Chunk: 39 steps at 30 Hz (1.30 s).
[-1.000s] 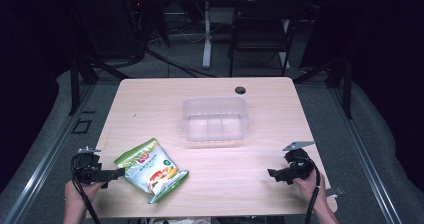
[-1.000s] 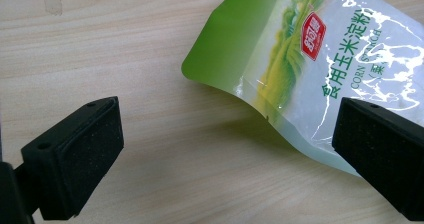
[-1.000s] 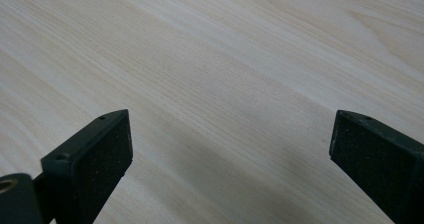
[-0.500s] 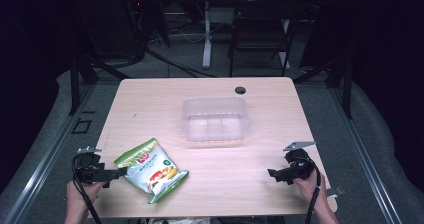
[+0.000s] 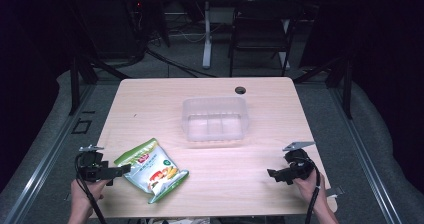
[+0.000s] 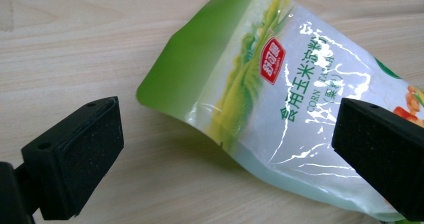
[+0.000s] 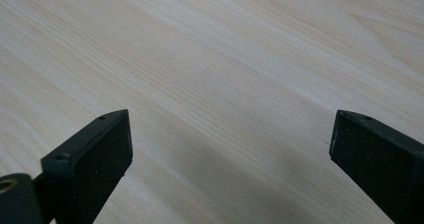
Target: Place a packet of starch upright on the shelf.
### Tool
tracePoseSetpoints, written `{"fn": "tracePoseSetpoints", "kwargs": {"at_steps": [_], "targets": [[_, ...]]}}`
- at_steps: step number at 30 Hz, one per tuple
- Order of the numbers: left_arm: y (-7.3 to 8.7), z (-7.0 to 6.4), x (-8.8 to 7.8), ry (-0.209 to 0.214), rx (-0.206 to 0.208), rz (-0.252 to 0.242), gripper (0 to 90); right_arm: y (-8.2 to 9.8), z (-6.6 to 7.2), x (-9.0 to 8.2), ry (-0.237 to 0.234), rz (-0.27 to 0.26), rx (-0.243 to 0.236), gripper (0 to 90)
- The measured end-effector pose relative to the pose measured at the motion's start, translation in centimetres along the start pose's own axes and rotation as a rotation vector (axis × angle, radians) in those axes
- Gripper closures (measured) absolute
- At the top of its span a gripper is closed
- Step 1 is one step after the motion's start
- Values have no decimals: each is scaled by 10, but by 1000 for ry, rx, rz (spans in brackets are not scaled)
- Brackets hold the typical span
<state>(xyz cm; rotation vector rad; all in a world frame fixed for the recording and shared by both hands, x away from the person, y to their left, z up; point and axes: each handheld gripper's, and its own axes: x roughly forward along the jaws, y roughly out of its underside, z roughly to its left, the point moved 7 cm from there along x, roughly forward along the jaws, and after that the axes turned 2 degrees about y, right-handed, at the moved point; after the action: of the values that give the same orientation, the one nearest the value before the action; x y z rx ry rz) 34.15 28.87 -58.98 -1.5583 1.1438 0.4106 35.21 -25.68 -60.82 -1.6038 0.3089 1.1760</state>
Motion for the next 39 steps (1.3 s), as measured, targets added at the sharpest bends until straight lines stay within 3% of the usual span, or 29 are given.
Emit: {"fn": "tracePoseSetpoints", "kwargs": {"at_steps": [6,12,16,29,39], "targets": [[-3,-7,8,22,-15,2,18,0,1,1,-6,0,5,30],[-1,-4,10,14,-25,15,53,0,0,0,-1,3,3,30],[1,-2,12,20,-22,40,139,0,1,1,-6,1,3,30],[10,3,9,17,-49,64,220,0,1,0,-4,-2,7,30],[9,-4,13,63,-55,63,312,0,1,0,-6,1,4,30]]}}
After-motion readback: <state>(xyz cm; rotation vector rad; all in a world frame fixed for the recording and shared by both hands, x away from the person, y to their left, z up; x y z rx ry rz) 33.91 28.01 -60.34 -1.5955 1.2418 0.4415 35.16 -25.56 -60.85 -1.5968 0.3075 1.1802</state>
